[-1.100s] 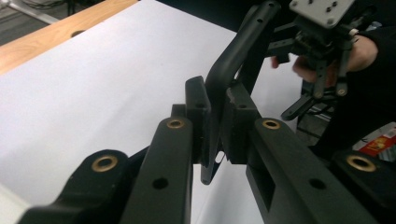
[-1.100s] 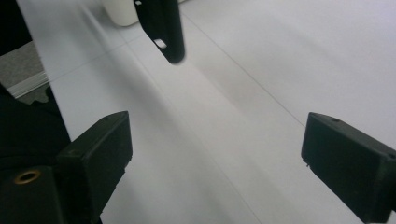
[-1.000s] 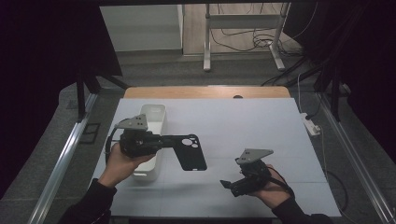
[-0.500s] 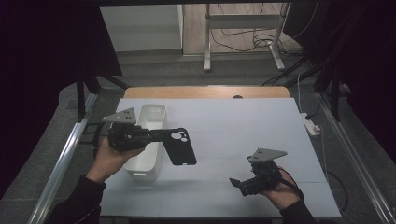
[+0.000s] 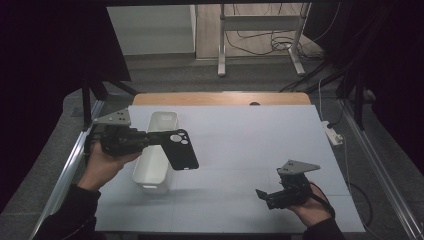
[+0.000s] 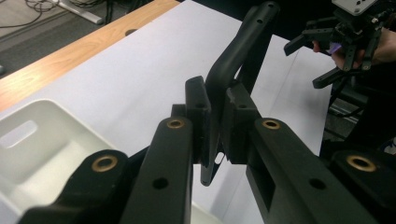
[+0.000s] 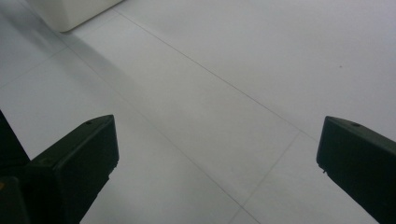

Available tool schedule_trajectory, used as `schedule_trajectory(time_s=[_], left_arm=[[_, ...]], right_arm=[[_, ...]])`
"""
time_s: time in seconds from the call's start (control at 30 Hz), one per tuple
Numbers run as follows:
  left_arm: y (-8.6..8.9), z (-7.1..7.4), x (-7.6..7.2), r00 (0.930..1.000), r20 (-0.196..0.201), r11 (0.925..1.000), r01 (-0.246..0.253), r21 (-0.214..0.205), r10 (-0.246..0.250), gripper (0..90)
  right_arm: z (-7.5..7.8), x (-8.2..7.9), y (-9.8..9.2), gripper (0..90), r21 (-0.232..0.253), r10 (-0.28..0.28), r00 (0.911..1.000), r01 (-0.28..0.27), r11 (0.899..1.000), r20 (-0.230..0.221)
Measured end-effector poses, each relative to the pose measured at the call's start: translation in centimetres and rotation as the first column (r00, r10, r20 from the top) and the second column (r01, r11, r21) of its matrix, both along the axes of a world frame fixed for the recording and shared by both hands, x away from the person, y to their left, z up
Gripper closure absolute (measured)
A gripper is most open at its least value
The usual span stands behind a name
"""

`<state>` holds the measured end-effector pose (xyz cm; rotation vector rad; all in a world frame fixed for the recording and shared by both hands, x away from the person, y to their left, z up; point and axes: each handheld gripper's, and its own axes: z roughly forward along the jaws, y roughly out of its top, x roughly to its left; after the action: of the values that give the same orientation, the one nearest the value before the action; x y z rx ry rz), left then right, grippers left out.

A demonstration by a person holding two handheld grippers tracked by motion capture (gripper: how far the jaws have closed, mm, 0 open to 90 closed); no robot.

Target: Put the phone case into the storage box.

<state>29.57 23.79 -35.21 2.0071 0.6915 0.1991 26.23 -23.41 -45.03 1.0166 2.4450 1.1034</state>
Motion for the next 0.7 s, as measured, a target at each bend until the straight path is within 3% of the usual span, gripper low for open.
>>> schedule_trajectory(time_s=[0.7], left_arm=[[4.5,1.2,0.2,0.9959,0.036,0.9956,-0.084,0.042,0.083,82.0]], right_arm=[[-0.3,-0.9,-3.5,0.0,0.003,-0.114,0.9935,0.114,0.993,0.004]])
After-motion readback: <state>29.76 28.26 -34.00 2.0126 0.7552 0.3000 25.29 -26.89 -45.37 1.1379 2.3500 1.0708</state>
